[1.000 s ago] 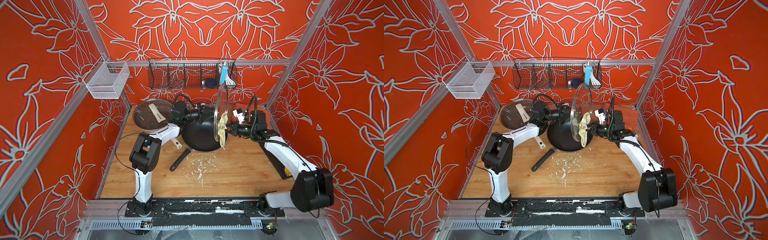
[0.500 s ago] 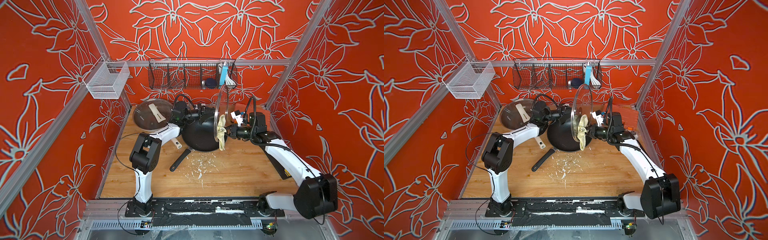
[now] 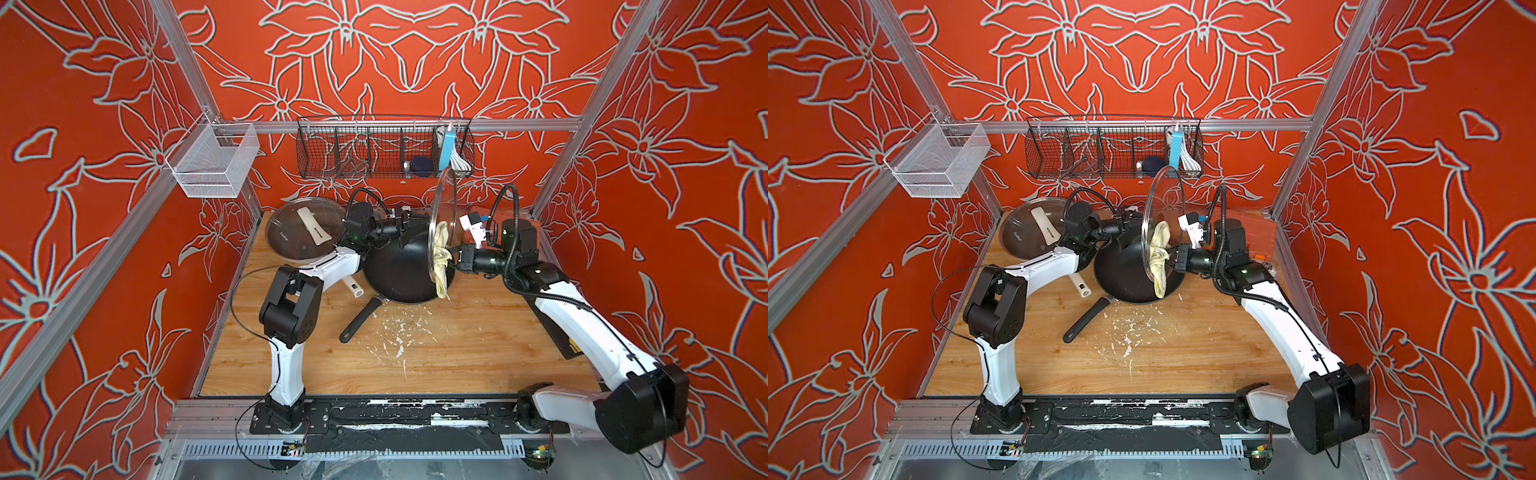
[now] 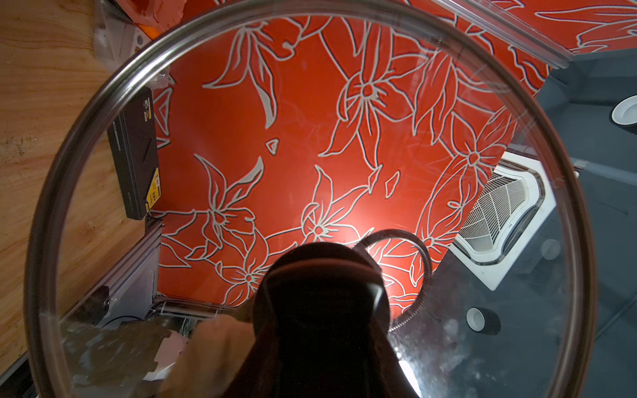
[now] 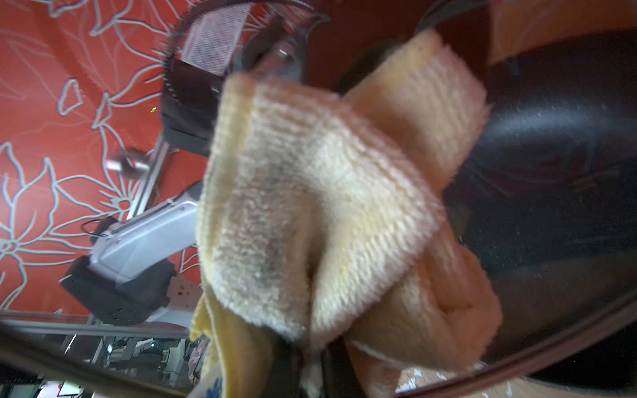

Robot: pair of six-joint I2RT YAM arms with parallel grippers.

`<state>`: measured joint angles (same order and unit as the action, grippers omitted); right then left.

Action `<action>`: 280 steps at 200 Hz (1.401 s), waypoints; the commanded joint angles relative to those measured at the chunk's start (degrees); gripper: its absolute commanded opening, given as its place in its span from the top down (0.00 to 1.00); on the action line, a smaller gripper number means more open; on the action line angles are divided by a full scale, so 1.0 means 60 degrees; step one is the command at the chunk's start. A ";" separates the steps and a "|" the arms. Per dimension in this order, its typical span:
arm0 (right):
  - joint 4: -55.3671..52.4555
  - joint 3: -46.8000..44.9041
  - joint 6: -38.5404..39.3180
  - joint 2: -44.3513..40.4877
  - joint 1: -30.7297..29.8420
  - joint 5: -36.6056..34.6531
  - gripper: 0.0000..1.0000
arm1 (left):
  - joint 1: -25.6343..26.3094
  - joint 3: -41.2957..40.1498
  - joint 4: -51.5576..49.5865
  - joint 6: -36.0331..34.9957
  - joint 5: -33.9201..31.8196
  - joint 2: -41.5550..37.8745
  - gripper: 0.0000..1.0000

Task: Wipe the pot lid with a cloth
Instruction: Wipe the pot lid.

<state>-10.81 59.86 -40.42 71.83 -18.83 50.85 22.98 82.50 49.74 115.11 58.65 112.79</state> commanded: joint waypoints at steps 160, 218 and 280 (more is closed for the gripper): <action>0.0834 0.4264 -0.0334 0.1332 0.0143 -0.0657 1.00 | 0.0169 0.0580 0.1686 0.0232 -0.0156 -0.0363 1.00; 0.0412 0.4827 -0.0126 0.2923 0.1370 -0.1623 1.00 | 0.0212 0.0607 0.1675 0.0195 -0.0012 -0.0538 1.00; 0.0494 0.3929 0.0288 0.3833 0.1952 -0.1679 1.00 | 0.0203 0.0842 0.1672 0.0224 0.0009 -0.0576 1.00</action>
<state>-8.62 86.00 -40.53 94.30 -7.40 41.69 24.01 82.52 50.63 116.14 58.83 112.79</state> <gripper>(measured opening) 0.095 0.317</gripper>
